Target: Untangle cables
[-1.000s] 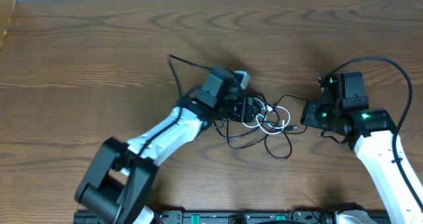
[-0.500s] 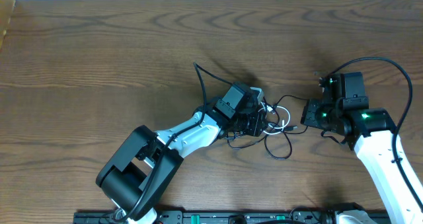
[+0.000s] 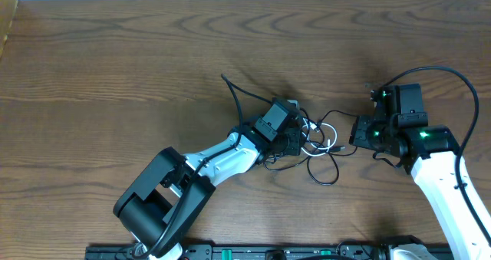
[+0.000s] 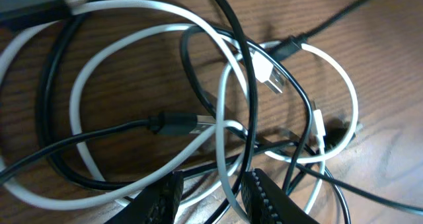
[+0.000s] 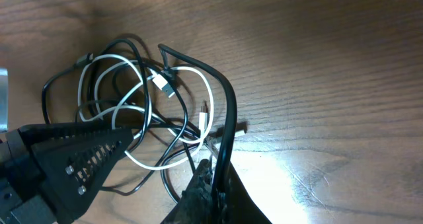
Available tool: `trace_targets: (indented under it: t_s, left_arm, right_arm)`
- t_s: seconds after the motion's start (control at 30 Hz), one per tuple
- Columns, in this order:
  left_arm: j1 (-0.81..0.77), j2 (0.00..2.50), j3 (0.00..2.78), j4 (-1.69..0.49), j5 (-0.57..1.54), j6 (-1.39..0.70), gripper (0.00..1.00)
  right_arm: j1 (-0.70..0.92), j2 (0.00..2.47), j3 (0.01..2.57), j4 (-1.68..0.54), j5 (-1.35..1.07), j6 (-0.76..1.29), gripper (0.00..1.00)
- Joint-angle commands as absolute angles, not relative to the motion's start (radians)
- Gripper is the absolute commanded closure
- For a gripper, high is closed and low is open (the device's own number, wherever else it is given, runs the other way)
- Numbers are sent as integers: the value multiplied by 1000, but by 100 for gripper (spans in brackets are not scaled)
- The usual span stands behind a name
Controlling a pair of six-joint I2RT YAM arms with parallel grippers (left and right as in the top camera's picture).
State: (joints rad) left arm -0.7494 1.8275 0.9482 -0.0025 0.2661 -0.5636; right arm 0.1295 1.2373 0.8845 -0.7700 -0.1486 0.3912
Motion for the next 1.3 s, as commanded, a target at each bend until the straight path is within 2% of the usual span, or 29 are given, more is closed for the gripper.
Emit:
trace_targets:
  t_s: [0.0, 0.23, 0.27, 0.3, 0.37, 0.4, 0.6, 0.73, 0.87, 1.07, 1.27]
  left_arm:
    - [-754, 1843, 953, 3, 215, -607, 65]
    - [-791, 1876, 953, 43, 215, -665, 65]
    - [-796, 1883, 953, 43, 215, -664, 71]
    - [-796, 1883, 953, 41, 215, -664, 73]
    - [-794, 1882, 953, 33, 216, -663, 89]
    - [-788, 1880, 954, 18, 216, -662, 92]
    - [-711, 1792, 954, -163, 216, -556, 93]
    - [-598, 1625, 954, -337, 227, -490, 92]
    - [-433, 1393, 954, -452, 283, -403, 93]
    - [-176, 1121, 954, -513, 306, -401, 93]
    - [-36, 1086, 954, -526, 301, -401, 93]
  right_arm:
    - [133, 1246, 887, -776, -141, 404, 99]
    - [133, 1246, 887, -779, -141, 404, 99]
    - [133, 1246, 887, -780, -141, 404, 99]
    - [133, 1246, 887, -781, -141, 404, 99]
    - [133, 1246, 887, -781, -136, 404, 99]
    - [133, 1246, 887, -782, -113, 404, 99]
    - [126, 1258, 886, -813, 226, 404, 99]
    - [71, 1293, 886, -826, 380, 432, 99]
    - [-33, 1332, 886, -818, 381, 460, 99]
    - [-181, 1378, 886, -812, 322, 459, 99]
    - [-238, 1381, 886, -812, 274, 459, 99]
